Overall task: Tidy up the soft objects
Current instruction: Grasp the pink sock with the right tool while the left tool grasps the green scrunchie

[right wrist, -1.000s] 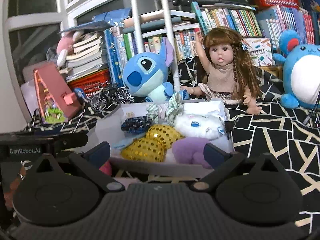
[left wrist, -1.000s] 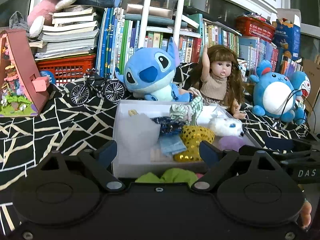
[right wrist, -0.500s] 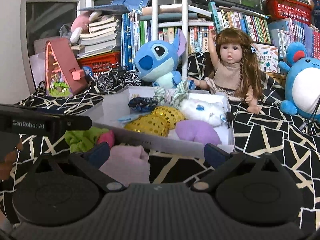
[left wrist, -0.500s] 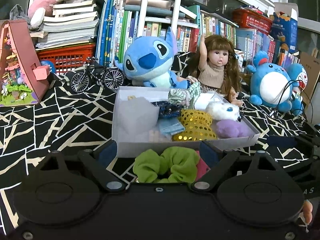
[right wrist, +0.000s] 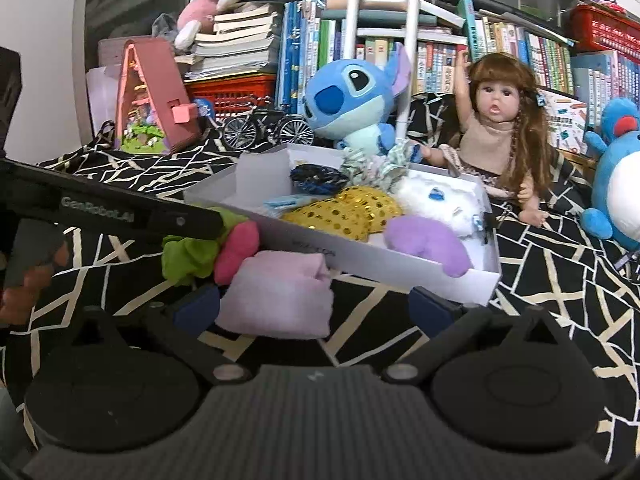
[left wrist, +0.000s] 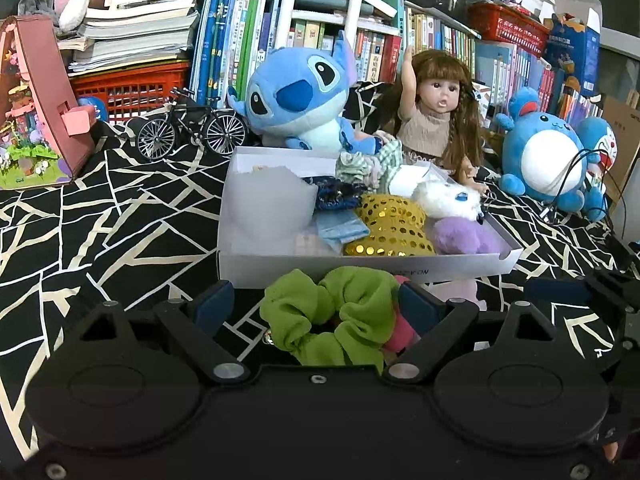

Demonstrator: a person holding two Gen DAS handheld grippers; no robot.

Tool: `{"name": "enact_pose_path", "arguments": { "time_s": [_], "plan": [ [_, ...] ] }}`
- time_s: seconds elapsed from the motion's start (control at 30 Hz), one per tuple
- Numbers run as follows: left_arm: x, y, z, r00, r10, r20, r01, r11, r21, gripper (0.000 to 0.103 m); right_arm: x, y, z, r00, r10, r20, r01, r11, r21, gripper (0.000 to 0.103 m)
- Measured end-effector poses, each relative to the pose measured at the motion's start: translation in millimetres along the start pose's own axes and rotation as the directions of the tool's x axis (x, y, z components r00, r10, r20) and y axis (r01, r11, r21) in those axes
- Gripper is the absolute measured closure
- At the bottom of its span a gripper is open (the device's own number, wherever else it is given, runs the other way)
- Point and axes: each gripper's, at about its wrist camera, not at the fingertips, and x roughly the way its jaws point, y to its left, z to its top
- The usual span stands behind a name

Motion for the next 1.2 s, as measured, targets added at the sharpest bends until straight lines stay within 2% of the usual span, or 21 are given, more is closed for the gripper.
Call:
{"name": "enact_pose_path", "arguments": {
  "time_s": [0.33, 1.2],
  "plan": [
    [6, -1, -2, 1.0, 0.001, -0.014, -0.001, 1.0, -0.001, 0.014, 9, 11, -1, 1.0, 0.027, -0.014, -0.028, 1.0, -0.015, 0.0],
    [21, -2, -3, 0.999, -0.015, -0.04, 0.014, 1.0, -0.021, 0.012, 33, 12, -1, 0.997, 0.048, -0.069, -0.044, 0.998, 0.049, 0.0]
  ]
}}
